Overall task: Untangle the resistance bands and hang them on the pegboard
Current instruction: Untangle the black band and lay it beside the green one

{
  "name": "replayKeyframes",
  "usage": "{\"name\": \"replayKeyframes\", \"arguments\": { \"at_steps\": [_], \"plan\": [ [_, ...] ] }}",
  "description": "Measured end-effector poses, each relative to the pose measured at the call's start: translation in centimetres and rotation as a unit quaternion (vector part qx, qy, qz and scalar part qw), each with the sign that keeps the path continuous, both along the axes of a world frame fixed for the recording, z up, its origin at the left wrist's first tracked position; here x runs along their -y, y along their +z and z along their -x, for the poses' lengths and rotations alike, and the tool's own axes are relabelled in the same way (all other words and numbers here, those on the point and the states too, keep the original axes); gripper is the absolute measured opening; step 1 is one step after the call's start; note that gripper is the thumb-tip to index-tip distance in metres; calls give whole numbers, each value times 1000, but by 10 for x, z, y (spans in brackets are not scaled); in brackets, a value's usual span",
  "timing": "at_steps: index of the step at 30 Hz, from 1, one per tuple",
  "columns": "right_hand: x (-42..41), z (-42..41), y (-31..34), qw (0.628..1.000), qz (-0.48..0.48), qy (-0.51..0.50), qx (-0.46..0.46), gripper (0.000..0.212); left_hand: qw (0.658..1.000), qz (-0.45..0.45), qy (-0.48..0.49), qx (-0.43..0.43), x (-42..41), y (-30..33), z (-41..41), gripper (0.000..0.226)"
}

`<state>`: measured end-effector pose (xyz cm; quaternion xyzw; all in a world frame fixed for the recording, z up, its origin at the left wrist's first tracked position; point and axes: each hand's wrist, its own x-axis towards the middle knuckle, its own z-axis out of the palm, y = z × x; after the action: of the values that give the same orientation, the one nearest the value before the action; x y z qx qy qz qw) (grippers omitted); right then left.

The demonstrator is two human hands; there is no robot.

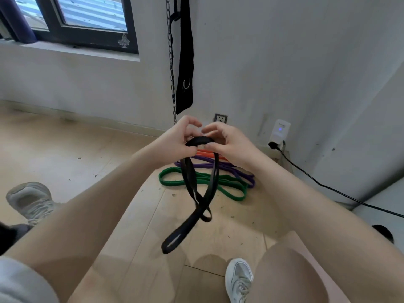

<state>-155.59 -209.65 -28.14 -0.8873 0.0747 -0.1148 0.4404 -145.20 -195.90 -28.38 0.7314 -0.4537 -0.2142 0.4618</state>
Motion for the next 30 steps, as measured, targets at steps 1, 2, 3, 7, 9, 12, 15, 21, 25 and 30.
{"name": "replayKeyframes", "arguments": {
  "at_steps": [1,2,3,7,9,12,15,21,25,30],
  "plan": [
    [1,-2,-2,1000,26,2,0,30,1000,11,10,-24,-1,-7,2,48],
    [1,-3,-3,999,43,5,7,26,998,27,24,-52,-1,-14,4,46],
    [0,-4,-4,999,51,4,18,23,995,40,39,-80,-2,-22,5,45],
    [0,-6,-8,998,-37,-5,44,17,987,30,56,-147,-10,-53,6,35],
    [1,-5,-10,988,-140,-17,61,16,985,14,41,-168,-15,-62,7,32],
    [8,-6,-11,959,-264,-52,89,16,985,-2,36,-169,-21,-70,7,31],
    [18,-8,-18,919,-368,-82,116,18,981,32,61,-183,-26,-70,7,25],
    [30,-17,-46,909,-365,-178,89,15,962,132,71,-228,-23,-57,19,10],
    [29,-21,-59,912,-346,-206,79,14,955,136,117,-237,-25,-59,20,12],
    [12,-26,-78,963,-174,-205,4,7,931,151,199,-265,-12,-63,25,11]
  ]
}}
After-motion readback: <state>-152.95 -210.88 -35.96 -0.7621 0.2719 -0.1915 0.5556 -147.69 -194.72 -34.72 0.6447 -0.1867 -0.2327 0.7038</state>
